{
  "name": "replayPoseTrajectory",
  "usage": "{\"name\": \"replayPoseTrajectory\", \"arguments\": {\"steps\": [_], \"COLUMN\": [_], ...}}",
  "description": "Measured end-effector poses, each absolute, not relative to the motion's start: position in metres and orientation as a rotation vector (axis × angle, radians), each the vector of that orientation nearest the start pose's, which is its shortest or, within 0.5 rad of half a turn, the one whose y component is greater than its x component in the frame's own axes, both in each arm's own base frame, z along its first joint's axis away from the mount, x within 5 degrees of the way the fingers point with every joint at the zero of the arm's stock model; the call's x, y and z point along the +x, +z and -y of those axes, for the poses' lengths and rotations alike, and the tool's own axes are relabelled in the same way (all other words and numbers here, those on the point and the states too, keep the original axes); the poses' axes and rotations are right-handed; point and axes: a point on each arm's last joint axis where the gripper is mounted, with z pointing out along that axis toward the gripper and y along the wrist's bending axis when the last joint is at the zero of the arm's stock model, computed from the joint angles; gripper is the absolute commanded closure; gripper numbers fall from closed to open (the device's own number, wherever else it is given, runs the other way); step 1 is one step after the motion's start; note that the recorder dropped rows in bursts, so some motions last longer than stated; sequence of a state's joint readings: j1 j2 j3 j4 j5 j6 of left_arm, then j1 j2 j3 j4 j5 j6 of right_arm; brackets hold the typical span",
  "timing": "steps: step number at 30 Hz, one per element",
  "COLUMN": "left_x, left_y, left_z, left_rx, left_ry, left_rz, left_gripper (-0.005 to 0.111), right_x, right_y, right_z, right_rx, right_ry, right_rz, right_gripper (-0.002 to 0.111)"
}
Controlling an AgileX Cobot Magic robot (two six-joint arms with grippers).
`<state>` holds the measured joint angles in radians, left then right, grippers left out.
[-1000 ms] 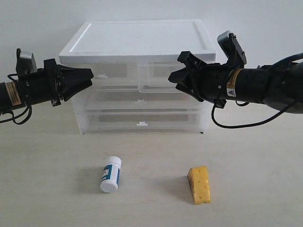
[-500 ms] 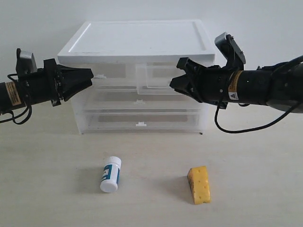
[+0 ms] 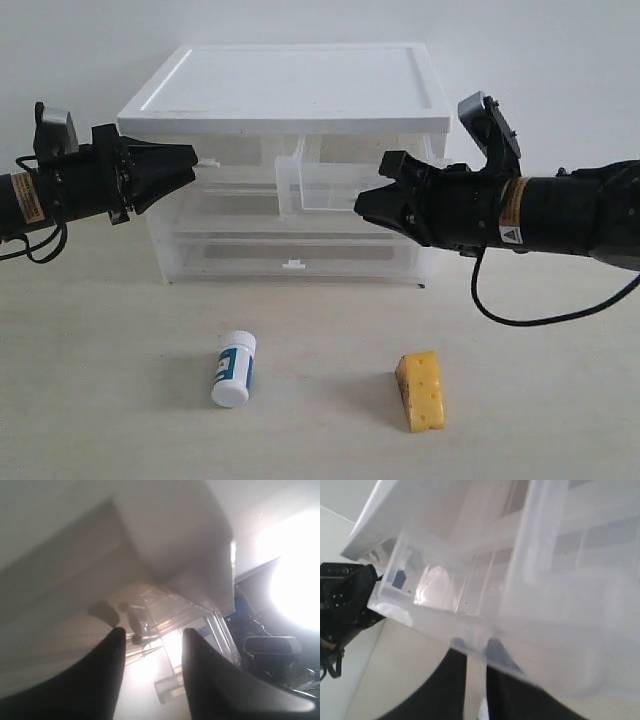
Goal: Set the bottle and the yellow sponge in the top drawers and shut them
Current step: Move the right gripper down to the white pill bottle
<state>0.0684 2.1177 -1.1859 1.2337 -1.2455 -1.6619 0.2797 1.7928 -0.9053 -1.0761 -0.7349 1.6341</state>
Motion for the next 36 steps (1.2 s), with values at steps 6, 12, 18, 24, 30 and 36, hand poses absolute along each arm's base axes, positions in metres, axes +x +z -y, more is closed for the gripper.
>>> {"name": "replayPoseTrajectory", "arguments": {"steps": [6, 12, 18, 24, 30, 36], "left_x": [0.408, 0.408, 0.408, 0.408, 0.408, 0.408], "left_y": [0.168, 0.168, 0.168, 0.168, 0.168, 0.168], "left_z": [0.054, 0.054, 0.054, 0.054, 0.054, 0.054], "left_rx": [0.051, 0.051, 0.051, 0.051, 0.051, 0.051], "left_ry": [-1.515, -1.515, -1.515, -1.515, -1.515, -1.515], "left_rz": [-1.842, -1.842, -1.842, -1.842, -1.842, -1.842], "left_gripper": [0.070, 0.070, 0.070, 0.070, 0.070, 0.070], "right_x": [0.302, 0.292, 0.291, 0.282, 0.273, 0.255], "right_y": [0.202, 0.203, 0.204, 0.207, 0.205, 0.201], "right_z": [-0.146, -0.143, -0.144, -0.150, -0.153, -0.167], "right_rx": [-0.098, -0.171, -0.222, -0.273, -0.342, -0.501], "right_ry": [1.200, 1.143, 1.142, 1.274, 1.351, 1.430], "right_rz": [-2.126, -2.139, -2.115, -2.123, -2.179, -2.262], "right_gripper": [0.108, 0.101, 0.040, 0.043, 0.045, 0.045]}}
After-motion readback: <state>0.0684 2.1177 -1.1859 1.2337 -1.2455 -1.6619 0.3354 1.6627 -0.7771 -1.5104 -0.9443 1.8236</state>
